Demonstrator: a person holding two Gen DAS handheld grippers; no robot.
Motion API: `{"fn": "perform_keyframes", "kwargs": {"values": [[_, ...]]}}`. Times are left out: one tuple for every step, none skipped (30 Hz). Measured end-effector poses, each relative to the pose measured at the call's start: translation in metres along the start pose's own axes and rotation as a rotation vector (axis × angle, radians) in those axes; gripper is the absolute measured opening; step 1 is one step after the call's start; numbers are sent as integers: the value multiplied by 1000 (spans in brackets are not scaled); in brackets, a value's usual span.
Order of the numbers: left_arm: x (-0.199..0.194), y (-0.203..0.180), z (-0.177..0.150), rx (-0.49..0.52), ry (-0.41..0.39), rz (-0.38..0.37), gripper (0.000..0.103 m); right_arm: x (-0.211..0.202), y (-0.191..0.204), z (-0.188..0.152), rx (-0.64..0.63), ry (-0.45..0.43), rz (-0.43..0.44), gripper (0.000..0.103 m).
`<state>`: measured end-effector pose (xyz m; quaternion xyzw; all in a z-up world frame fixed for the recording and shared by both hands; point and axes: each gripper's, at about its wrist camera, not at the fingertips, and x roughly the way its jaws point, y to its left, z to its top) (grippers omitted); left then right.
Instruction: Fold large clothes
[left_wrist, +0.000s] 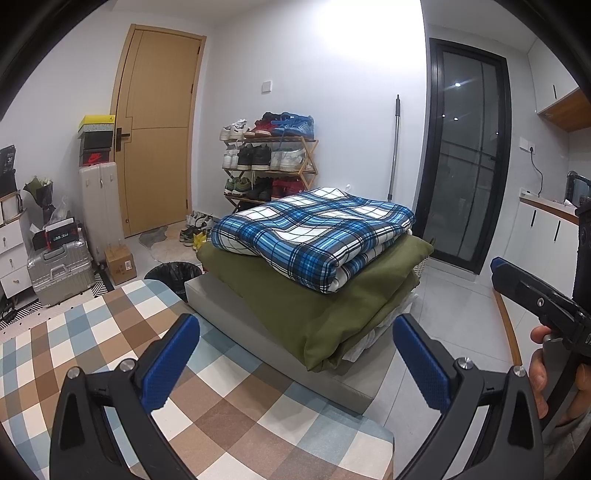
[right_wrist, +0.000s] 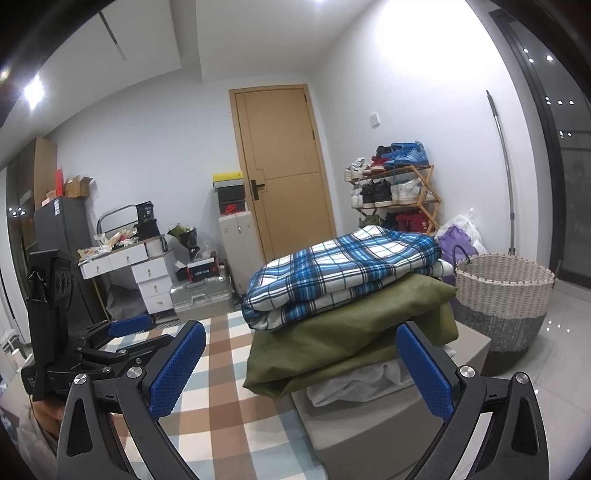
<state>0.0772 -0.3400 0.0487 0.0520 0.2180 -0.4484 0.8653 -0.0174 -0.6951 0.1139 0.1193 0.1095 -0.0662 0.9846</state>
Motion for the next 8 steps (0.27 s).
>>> {"fn": "perform_keyframes", "kwargs": {"values": [[0, 0, 0, 0, 0, -1, 102, 1, 0, 0, 0, 1, 0, 103], [0, 0, 0, -1, 0, -2, 102, 1, 0, 0, -1, 2, 1, 103], [0, 1, 0, -3, 0, -5, 102, 1, 0, 0, -2, 2, 2, 103], [0, 1, 0, -4, 0, -8, 102, 1, 0, 0, -2, 2, 1, 103], [0, 1, 0, -5, 0, -10, 102, 2, -1, 0, -2, 3, 0, 103], [0, 1, 0, -6, 1, -11, 102, 3, -1, 0, -2, 4, 2, 103], [0, 2, 0, -7, 3, -11, 102, 3, -1, 0, -2, 4, 2, 103], [0, 2, 0, -9, 4, -11, 102, 4, -2, 0, -2, 6, 3, 103]]}}
